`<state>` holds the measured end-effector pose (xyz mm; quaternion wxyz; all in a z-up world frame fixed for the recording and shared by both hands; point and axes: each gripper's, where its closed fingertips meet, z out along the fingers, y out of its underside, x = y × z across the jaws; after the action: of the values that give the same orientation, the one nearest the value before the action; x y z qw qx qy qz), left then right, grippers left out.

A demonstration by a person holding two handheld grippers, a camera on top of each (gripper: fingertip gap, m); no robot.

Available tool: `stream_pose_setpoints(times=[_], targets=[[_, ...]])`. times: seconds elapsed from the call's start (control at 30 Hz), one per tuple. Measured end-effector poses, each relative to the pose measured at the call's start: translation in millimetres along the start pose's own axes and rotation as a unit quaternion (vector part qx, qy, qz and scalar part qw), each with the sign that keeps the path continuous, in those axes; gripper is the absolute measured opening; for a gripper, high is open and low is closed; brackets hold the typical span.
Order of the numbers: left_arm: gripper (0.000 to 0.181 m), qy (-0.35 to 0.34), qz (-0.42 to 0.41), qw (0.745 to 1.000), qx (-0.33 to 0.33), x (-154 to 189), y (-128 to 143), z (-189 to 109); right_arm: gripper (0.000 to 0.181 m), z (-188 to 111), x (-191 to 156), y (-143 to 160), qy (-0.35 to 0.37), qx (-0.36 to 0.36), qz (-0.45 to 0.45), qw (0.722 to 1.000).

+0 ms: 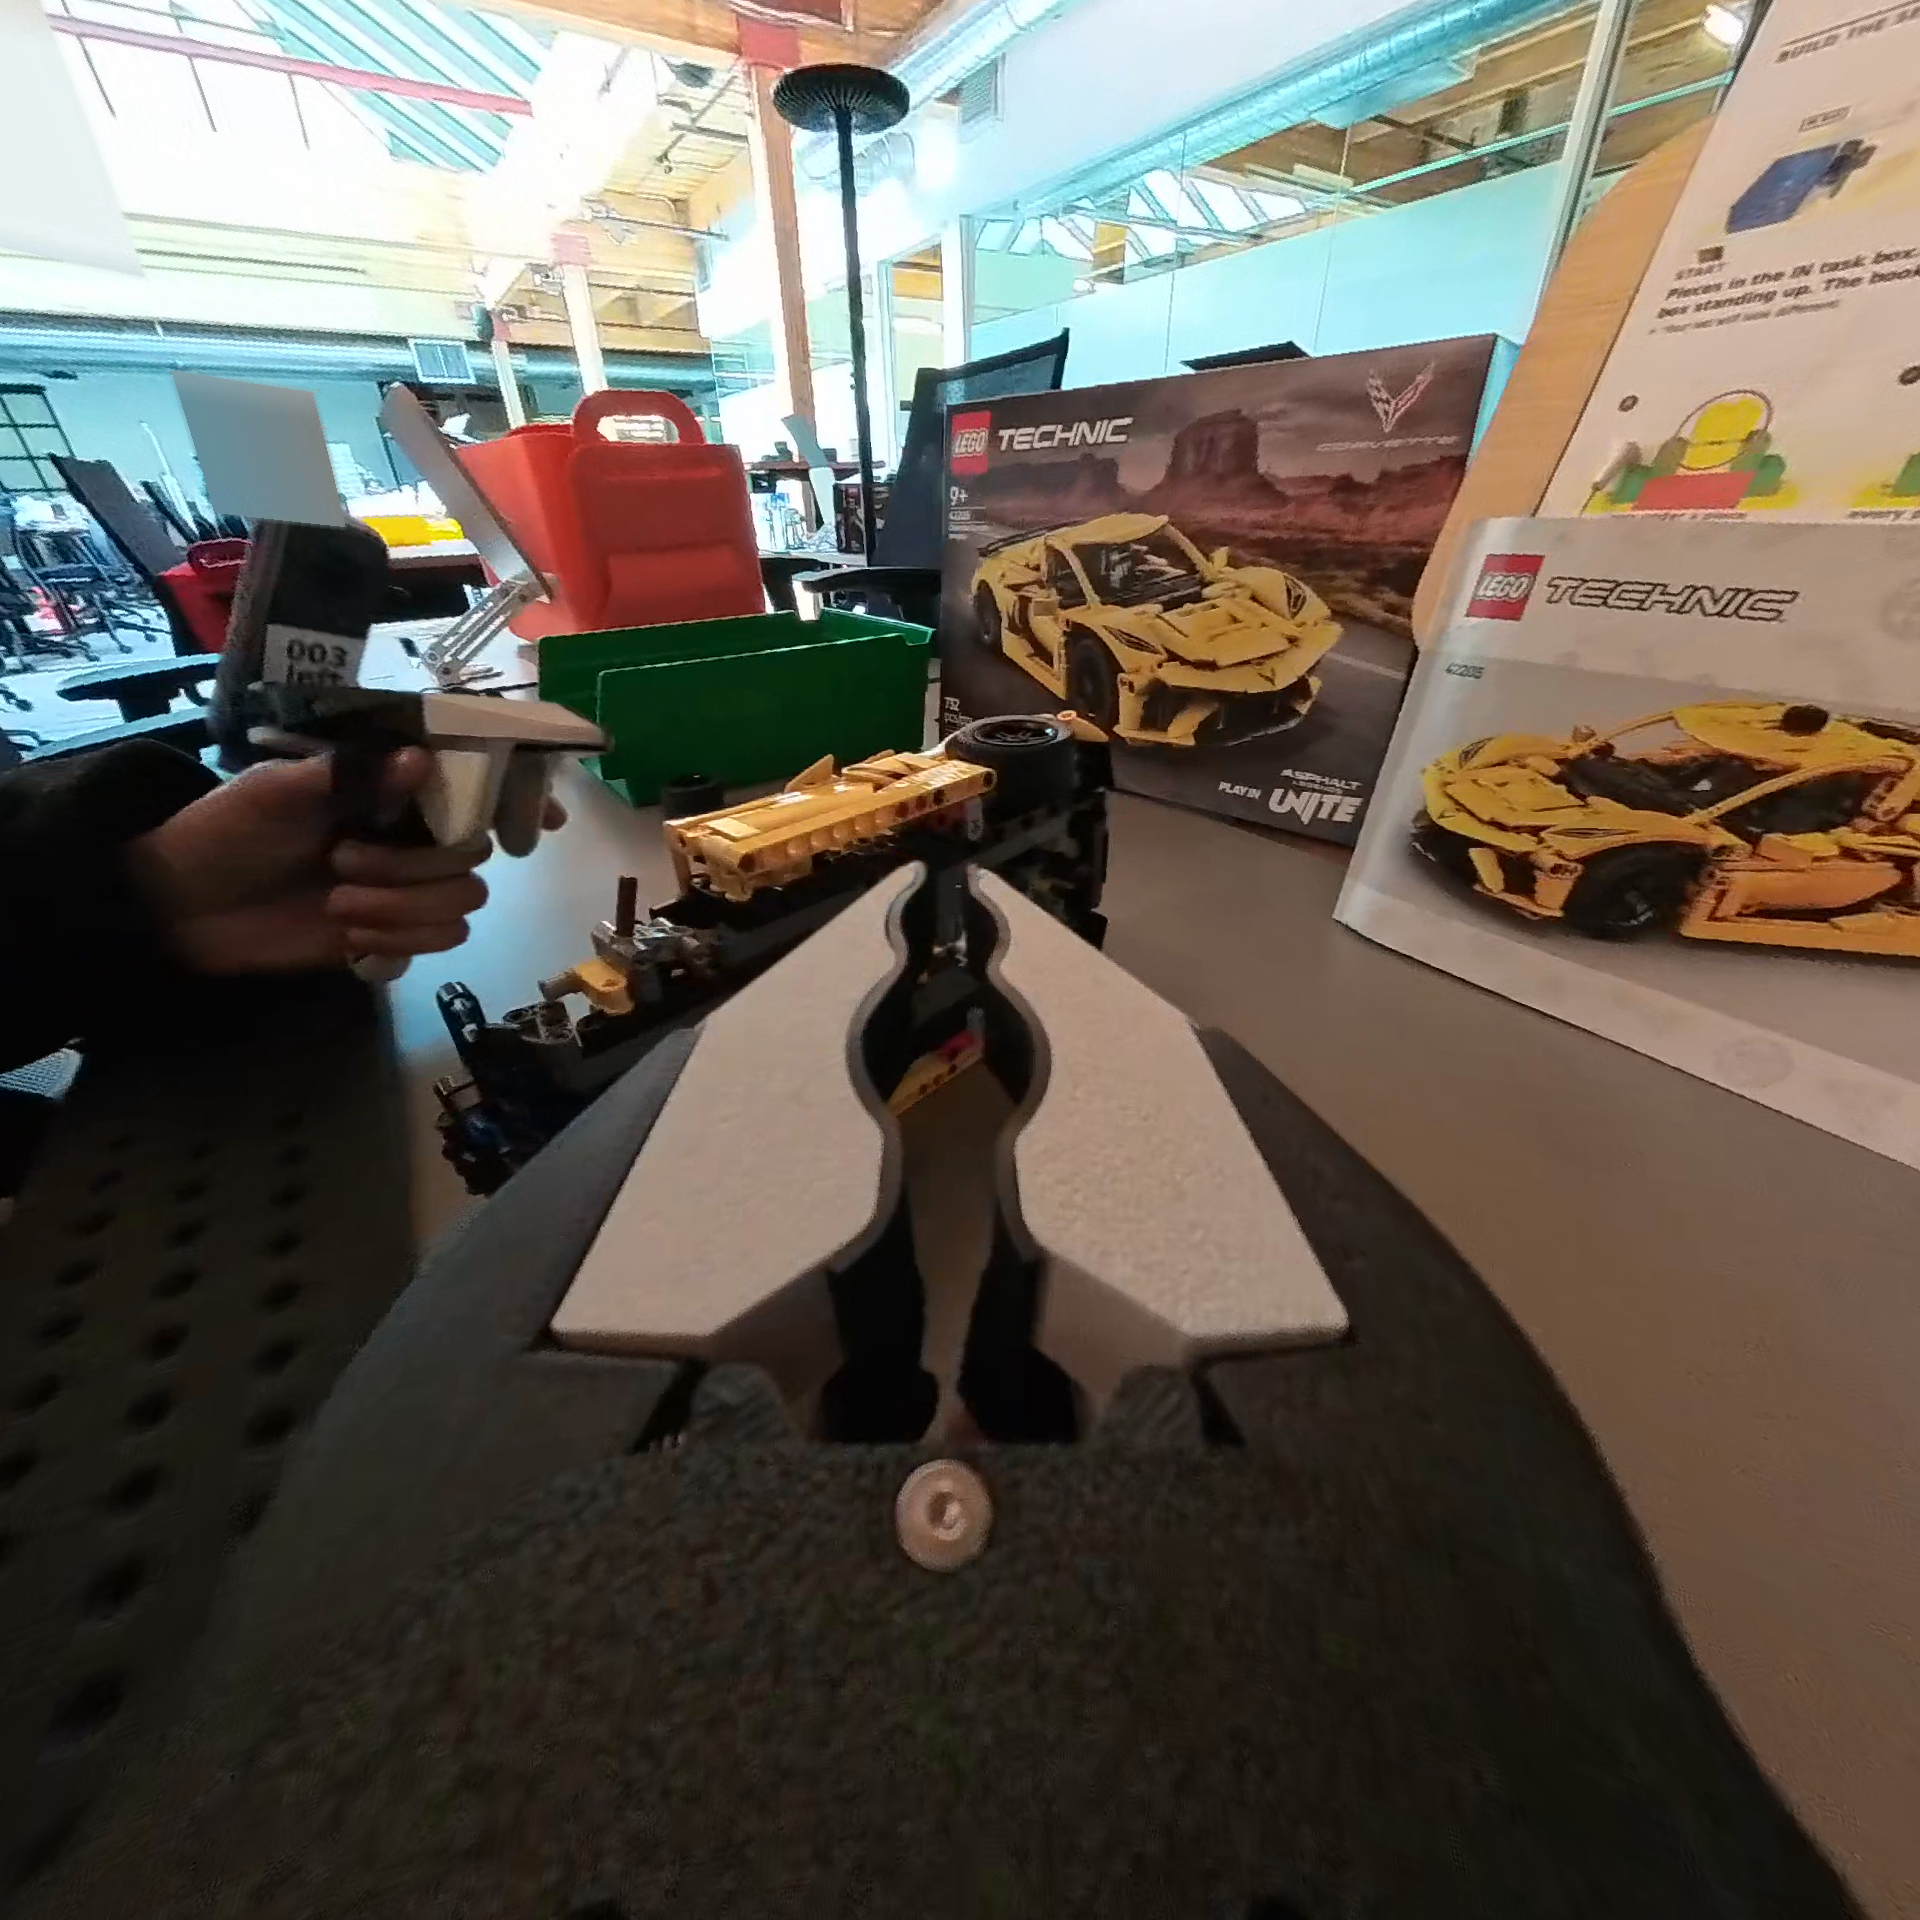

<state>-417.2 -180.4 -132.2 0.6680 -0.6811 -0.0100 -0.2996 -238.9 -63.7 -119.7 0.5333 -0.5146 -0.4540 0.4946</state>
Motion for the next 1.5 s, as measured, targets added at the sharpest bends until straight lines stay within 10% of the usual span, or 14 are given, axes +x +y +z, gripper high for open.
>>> stream_pose_setpoints(times=[0.33, 0.53, 0.63, 0.83, 0.9, 1.1, 1.27, 1.5], targets=[[0.035, -0.356, 0.049, 0.916, -0.179, -226.9, -72.1, 5.5, 0.003, 2.4, 2.5, 6.2, -0.001, -0.013, 0.019, 1.0], [0.038, -0.515, 0.019, 0.822, -0.242, -370.8, -76.2, 11.7, 0.003, 1.6, -2.1, 6.8, -0.017, -0.013, 0.032, 0.999], [0.044, -0.57, 0.014, 0.779, -0.26, -411.5, -65.0, 3.3, 0.004, 1.0, -4.1, 4.0, -0.027, -0.006, 0.039, 0.999], [0.036, -0.587, -0.033, 0.779, -0.22, -433.5, -61.8, 0.9, 0.005, 0.7, -6.8, 1.6, -0.043, -0.002, 0.057, 0.997], [0.007, -0.577, -0.021, 0.786, -0.222, -430.9, -60.5, 0.2, 0.005, 0.5, -8.1, 0.1, -0.049, 0.001, 0.061, 0.997], [0.006, -0.472, 0.011, 0.843, -0.257, -383.7, -49.7, 16.1, 0.006, -0.3, -9.8, -0.8, -0.052, 0.004, 0.062, 0.997], [0.005, -0.228, 0.192, 0.918, -0.264, -217.7, -57.8, 44.6, 0.006, -0.2, -8.4, 0.7, -0.049, 0.002, 0.062, 0.997], [0.005, 0.006, 0.318, 0.925, -0.209, -1.5, -29.1, 18.1, 0.008, 5.6, -45.9, -0.1, -0.124, -0.011, 0.08, 0.989]])
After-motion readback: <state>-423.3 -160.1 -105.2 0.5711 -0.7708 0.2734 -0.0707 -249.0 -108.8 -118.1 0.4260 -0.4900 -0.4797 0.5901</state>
